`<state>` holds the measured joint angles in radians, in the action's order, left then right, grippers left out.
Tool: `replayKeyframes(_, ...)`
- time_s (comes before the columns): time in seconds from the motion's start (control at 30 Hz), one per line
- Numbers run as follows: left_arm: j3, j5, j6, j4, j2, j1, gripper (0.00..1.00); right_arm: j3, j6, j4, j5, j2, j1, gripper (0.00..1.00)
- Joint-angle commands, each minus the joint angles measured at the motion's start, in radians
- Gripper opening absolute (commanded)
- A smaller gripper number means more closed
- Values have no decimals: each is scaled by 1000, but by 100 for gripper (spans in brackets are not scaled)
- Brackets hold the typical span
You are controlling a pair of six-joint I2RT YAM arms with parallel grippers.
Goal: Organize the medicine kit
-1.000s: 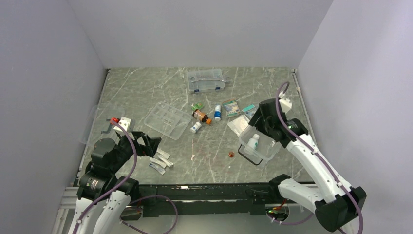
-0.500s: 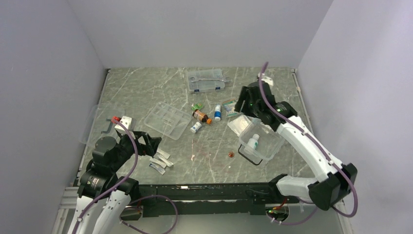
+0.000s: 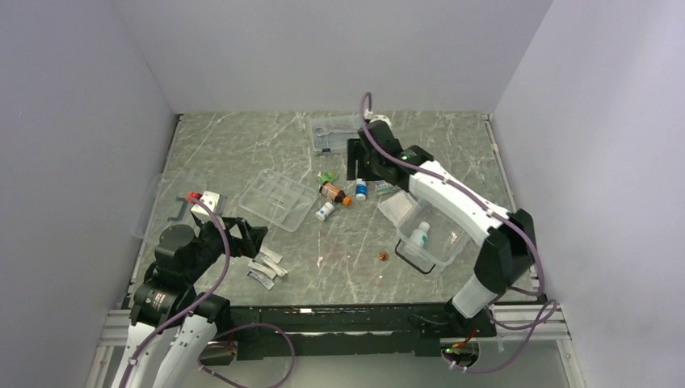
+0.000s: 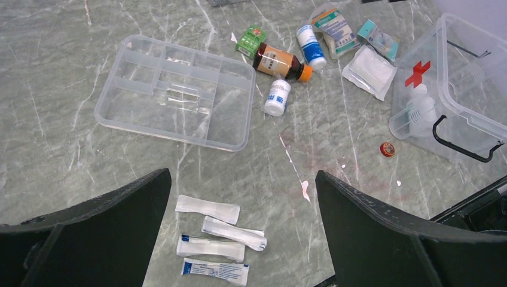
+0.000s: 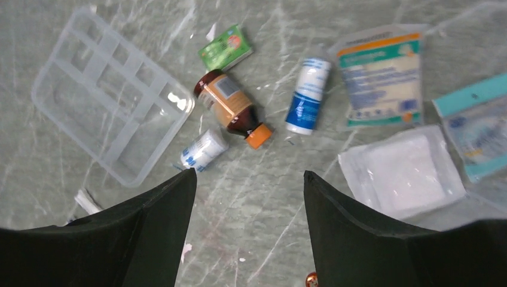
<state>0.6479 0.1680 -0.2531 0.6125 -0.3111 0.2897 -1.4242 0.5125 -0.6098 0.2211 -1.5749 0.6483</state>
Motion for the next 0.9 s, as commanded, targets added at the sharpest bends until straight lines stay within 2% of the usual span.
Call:
replayKeyframes(0.0, 32, -6, -6, -10, -14, 5, 99, -86, -135, 104, -179, -107, 19, 69)
replayKeyframes(0.13, 32, -2, -6, -11, -20, 5, 99, -149, -235, 109, -216, -206, 21, 72)
replayKeyframes(0.27, 32, 5, -5, -15, -27, 5, 99, -138, -372, 173, -287, -266, 22, 75)
replayKeyframes(0.5, 32, -1, -5, -15, -26, 3, 99, -168, -482, 198, -285, -365, 23, 84)
replayKeyframes(0.87, 32, 8, -4, -16, -36, 3, 99, -199, -634, 218, -393, -464, 21, 84)
